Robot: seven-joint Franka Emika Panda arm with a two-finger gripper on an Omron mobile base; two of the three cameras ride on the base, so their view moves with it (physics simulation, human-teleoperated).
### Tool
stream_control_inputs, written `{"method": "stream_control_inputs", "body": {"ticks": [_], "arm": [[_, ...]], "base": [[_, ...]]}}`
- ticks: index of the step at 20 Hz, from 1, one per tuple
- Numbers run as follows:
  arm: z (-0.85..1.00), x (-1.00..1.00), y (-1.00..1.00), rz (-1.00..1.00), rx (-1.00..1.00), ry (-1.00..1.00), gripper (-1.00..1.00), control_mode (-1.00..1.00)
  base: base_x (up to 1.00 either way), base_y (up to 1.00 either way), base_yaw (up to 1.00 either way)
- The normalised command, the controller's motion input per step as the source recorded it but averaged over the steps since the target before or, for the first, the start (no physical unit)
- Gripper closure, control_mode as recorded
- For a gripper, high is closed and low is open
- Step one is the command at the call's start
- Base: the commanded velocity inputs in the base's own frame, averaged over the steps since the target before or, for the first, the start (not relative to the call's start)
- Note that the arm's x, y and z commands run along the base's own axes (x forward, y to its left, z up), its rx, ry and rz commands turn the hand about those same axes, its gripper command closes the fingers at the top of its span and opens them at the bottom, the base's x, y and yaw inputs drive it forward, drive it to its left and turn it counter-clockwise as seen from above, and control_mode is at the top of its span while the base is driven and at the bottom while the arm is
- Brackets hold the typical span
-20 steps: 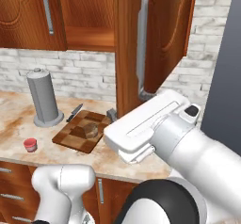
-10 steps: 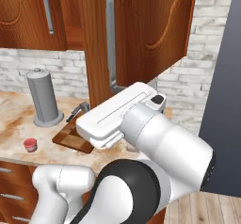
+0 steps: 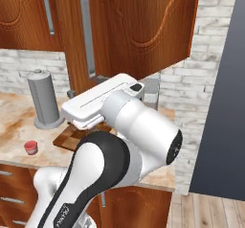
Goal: Pick the bread, place it on the cutting board, pick the jam, place it on the counter, and close the cabinet.
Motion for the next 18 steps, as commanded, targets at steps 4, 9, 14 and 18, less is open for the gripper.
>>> {"method": "stream_control_inputs", "body": {"ticks": [4, 9, 14, 18], "arm": [[0.0, 0.71, 0.35, 0.0, 0.0, 0.0, -1.0, -1.0], [0.0, 0.72, 0.35, 0.0, 0.0, 0.0, -1.0, -1.0], [0.0, 0.5, 0.3, 0.0, 0.0, 0.0, -1.0, -1.0], [0.0, 0.29, 0.28, -0.03, 0.0, 0.0, -1.0, -1.0]], "base": [[0.0, 0.0, 0.0], [0.0, 0.0, 0.0], [0.0, 0.0, 0.0], [0.0, 0.0, 0.0]]}}
